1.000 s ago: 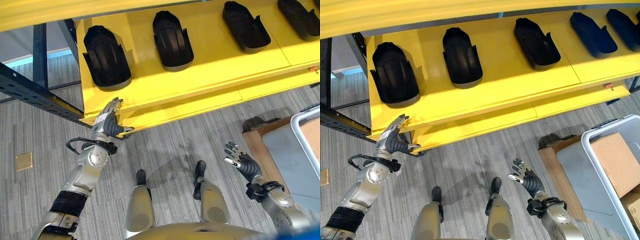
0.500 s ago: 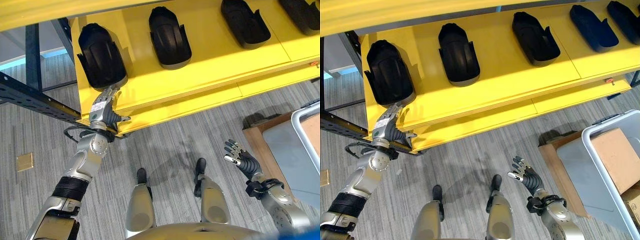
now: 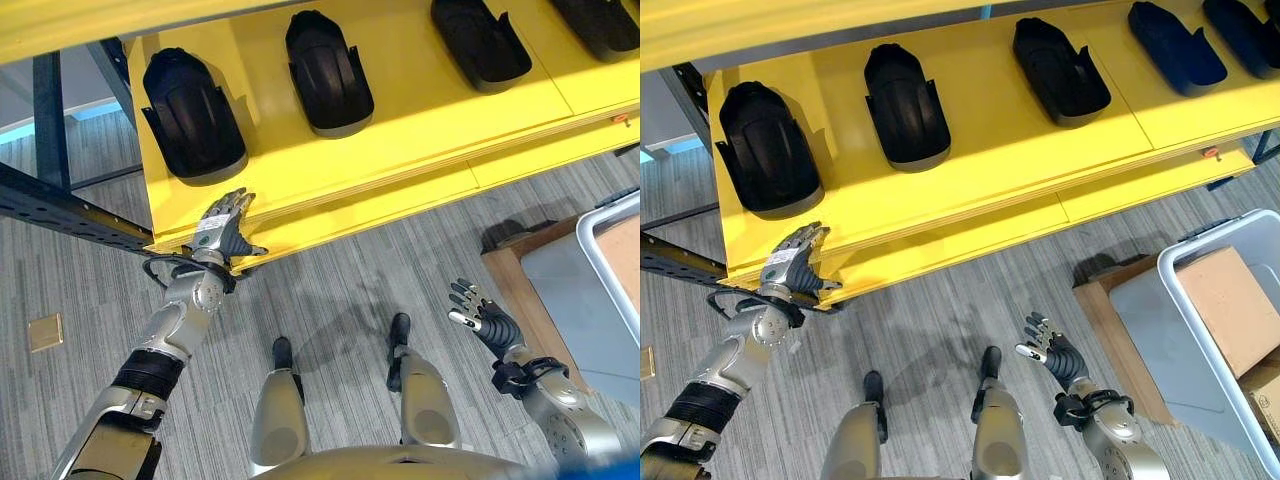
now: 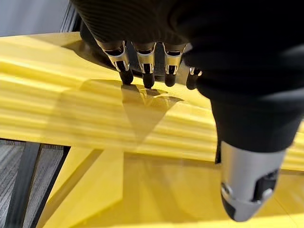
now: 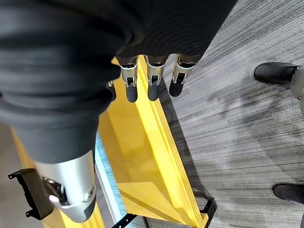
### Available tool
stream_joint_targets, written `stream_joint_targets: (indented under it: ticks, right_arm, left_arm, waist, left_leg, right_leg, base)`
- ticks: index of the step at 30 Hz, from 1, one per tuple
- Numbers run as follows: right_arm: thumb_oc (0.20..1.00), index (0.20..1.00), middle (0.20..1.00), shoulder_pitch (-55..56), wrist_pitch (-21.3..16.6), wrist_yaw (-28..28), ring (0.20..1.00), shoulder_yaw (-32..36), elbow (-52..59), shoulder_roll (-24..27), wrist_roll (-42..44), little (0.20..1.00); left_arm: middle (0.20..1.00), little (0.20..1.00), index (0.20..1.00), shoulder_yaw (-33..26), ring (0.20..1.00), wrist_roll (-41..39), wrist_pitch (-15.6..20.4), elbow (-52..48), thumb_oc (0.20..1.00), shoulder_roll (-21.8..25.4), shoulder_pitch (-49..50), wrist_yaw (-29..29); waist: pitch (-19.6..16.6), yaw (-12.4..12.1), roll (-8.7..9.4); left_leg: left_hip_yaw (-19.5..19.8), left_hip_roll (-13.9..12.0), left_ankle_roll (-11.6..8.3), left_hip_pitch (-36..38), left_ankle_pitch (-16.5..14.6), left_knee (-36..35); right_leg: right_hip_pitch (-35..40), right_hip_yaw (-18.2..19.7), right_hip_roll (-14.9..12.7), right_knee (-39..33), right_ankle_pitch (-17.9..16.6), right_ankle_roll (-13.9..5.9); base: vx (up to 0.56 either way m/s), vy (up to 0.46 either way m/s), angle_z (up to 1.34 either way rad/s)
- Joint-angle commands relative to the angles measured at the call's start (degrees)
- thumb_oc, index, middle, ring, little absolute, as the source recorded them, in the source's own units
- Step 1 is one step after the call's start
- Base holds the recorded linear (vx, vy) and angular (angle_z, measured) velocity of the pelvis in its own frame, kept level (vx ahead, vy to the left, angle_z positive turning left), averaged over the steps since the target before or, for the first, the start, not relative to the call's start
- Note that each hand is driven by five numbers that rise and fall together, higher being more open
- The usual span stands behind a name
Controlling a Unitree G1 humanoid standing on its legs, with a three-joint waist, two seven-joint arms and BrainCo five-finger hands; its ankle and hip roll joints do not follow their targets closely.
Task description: Move parts from the plastic box to the shelf.
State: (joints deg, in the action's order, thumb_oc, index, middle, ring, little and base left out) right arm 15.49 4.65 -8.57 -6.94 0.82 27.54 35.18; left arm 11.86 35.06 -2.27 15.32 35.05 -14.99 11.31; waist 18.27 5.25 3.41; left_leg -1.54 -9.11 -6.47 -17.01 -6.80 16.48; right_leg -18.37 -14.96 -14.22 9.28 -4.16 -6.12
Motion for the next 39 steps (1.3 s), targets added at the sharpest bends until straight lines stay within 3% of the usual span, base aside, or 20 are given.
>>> stream_joint_targets:
  ticks: [1,2,24,39]
  right_arm:
    - [1.0,1.0,1.0,0.9,-1.72,-0.48,1.0,2.23,4.9,1.64,0.76,1.0]
    - [1.0,1.0,1.0,0.9,-1.72,-0.49,1.0,2.27,4.86,1.73,0.69,1.0]
    - [1.0,1.0,1.0,0.44,-0.95,-3.05,1.0,1.84,5.21,3.14,0.12,1.0]
    - [1.0,1.0,1.0,0.12,0.71,-4.71,1.0,1.81,5.37,2.99,0.38,1.0]
  left_arm:
    - [1.0,1.0,1.0,0.16,1.0,0.8,0.44,2.6,1.0,2.16,-2.6,-0.13]
    - [1.0,1.0,1.0,0.14,1.0,0.67,0.34,2.88,1.0,2.27,-2.78,-0.05]
    - [1.0,1.0,1.0,0.55,1.0,-5.46,-2.09,14.29,1.0,5.84,-12.17,-0.35]
    - [1.0,1.0,1.0,0.67,1.0,-5.67,-3.27,13.47,1.0,5.38,-12.6,-3.15]
  waist:
    - [-1.13,-0.09,0.74]
    - [-1.38,-0.04,0.65]
    - [-1.36,0.97,0.89]
    - [-1.49,0.82,1.37]
  left_leg:
    - [-1.74,-0.23,1.56,-3.09,4.2,0.84]
    - [-1.47,-0.37,1.22,-2.51,2.99,0.76]
    - [-1.61,0.05,1.53,-4.3,1.6,3.54]
    - [-1.15,0.04,1.62,-4.93,1.35,4.11]
  right_leg:
    - [2.08,1.8,-2.63,7.67,6.28,-2.63]
    - [2.43,2.06,-2.43,7.89,7.34,-3.08]
    - [0.93,3.05,-2.67,9.58,7.62,-3.15]
    - [0.85,2.97,-2.6,9.83,7.75,-3.06]
  base:
    - [0.09,0.003,-0.03]
    - [0.09,0.001,-0.04]
    - [0.01,0.001,0.0]
    - [0.0,0.001,0.01]
